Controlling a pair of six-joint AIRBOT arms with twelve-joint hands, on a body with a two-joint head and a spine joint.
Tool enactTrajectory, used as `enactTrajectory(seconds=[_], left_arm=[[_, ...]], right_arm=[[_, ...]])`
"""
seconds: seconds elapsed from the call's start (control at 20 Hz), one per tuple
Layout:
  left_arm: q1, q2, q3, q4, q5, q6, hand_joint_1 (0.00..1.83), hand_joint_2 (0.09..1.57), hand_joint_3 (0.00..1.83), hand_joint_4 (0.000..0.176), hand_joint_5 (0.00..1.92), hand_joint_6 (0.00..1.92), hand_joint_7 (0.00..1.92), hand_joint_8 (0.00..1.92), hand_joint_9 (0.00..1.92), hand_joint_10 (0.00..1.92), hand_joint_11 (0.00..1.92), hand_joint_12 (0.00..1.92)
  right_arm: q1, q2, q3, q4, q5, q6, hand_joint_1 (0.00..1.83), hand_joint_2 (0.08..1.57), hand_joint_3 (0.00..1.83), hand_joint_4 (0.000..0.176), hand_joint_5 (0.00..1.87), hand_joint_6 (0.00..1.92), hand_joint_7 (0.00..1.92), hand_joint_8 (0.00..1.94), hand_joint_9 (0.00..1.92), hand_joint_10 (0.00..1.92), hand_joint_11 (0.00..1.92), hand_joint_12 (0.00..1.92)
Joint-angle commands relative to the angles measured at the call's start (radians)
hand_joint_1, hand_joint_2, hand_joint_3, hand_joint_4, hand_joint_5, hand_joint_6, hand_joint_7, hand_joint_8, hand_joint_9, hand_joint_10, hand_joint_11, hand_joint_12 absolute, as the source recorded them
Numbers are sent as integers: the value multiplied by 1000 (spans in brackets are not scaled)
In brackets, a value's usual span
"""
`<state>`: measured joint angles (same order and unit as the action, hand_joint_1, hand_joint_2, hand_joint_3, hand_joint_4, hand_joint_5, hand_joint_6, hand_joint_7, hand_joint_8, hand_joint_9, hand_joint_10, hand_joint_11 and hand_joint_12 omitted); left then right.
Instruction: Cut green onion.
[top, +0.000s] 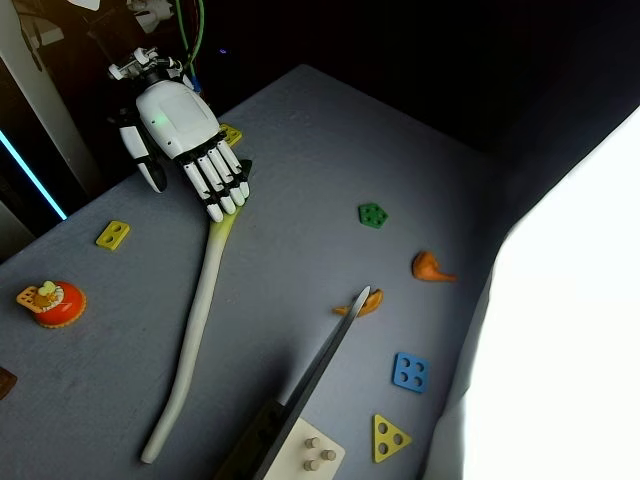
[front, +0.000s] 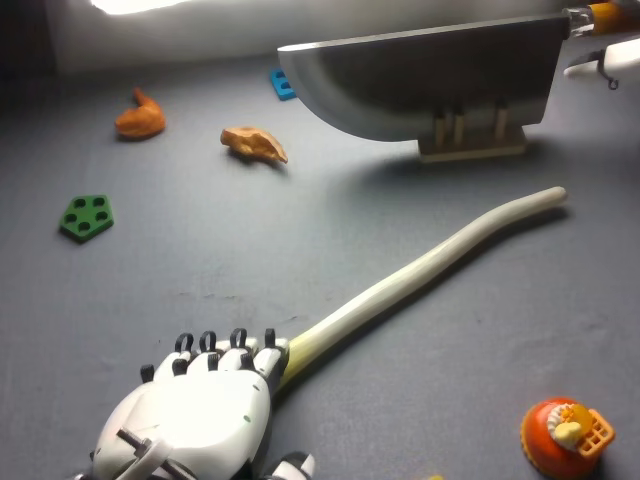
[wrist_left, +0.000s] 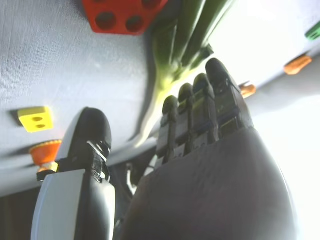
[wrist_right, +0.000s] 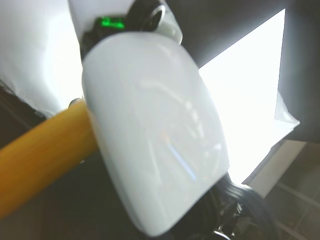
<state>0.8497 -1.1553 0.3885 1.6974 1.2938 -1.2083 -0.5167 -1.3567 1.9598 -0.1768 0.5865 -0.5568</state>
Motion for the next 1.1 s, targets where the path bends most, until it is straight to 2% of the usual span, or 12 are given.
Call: enactTrajectory(seconds=[0.0, 0.05, 0.1, 0.15, 0.2, 0.3, 0.45, 0.75, 0.8, 0.85, 0.95, 1.05], left_arm=[[-10, 6, 2, 82, 39, 5, 618, 1370, 2, 43, 105, 2, 90, 1, 81, 5, 0, 335], [-12, 11, 1, 87, 36, 8, 649, 1366, 0, 45, 107, 3, 78, 2, 80, 4, 0, 317], [-13, 15, -1, 91, 35, 8, 629, 1370, 2, 49, 92, 5, 72, 0, 76, 1, 0, 250], [-12, 19, -2, 93, 34, 9, 645, 1365, 0, 46, 96, 7, 65, 1, 71, 0, 0, 229], [-11, 21, -3, 94, 32, 9, 646, 1364, 0, 47, 85, 2, 58, 0, 70, 0, 0, 239], [-12, 22, -5, 95, 32, 9, 641, 1358, 0, 50, 83, 0, 67, 2, 87, 5, 0, 294], [-16, 22, -9, 95, 32, 9, 654, 1356, 0, 48, 85, 1, 68, 2, 84, 3, 0, 277], [-23, 22, -21, 95, 32, 9, 637, 1361, 1, 46, 87, 3, 69, 0, 78, 0, 0, 195], [-24, 22, -22, 95, 32, 9, 651, 1360, 0, 41, 96, 5, 75, 2, 85, 2, 0, 222], [-24, 21, -23, 94, 32, 10, 644, 1350, 0, 47, 106, 4, 77, 3, 97, 4, 0, 313], [-24, 21, -23, 92, 32, 10, 645, 1348, 0, 48, 107, 4, 79, 3, 98, 4, 0, 322], [-24, 21, -21, 87, 32, 10, 608, 1370, 4, 48, 84, 2, 61, 1, 82, 1, 0, 276]], right_arm=[[-2, 15, 10, 35, 112, 9, 1049, 946, 0, 0, 233, 225, 342, 17, 188, 178, 4, 285], [-3, 16, 10, 35, 112, 10, 1044, 970, 0, 0, 289, 402, 434, 50, 220, 406, 0, 909], [-4, 16, 10, 35, 112, 10, 1032, 977, 0, 0, 103, 1060, 276, 836, 132, 1237, 0, 1599], [-8, 16, 10, 35, 112, 10, 985, 988, 3, 0, 67, 1303, 192, 1161, 69, 1536, 0, 1823], [-12, 16, 10, 35, 117, 10, 980, 990, 2, 0, 93, 1437, 182, 1329, 93, 1634, 0, 1914], [-20, 15, 10, 35, 130, 10, 1020, 994, 2, 0, 175, 1464, 227, 1503, 110, 1762, 0, 1921], [-26, 14, 10, 35, 135, 10, 1032, 992, 1, 0, 158, 1488, 239, 1546, 137, 1780, 0, 1921], [-35, 15, 10, 35, 141, 10, 1111, 1011, 4, 0, 422, 1583, 413, 1738, 259, 1917, 116, 1921], [-37, 15, 10, 35, 142, 10, 1122, 1009, 2, 0, 394, 1850, 402, 1900, 344, 1920, 220, 1921], [-37, 15, 10, 35, 142, 10, 1188, 998, 0, 0, 531, 1914, 638, 1939, 633, 1921, 510, 1921], [-37, 15, 10, 35, 142, 10, 1196, 993, 0, 0, 559, 1915, 680, 1941, 682, 1921, 560, 1921], [-37, 14, 10, 36, 142, 10, 1155, 997, 0, 0, 798, 1921, 935, 1941, 952, 1921, 849, 1921]])
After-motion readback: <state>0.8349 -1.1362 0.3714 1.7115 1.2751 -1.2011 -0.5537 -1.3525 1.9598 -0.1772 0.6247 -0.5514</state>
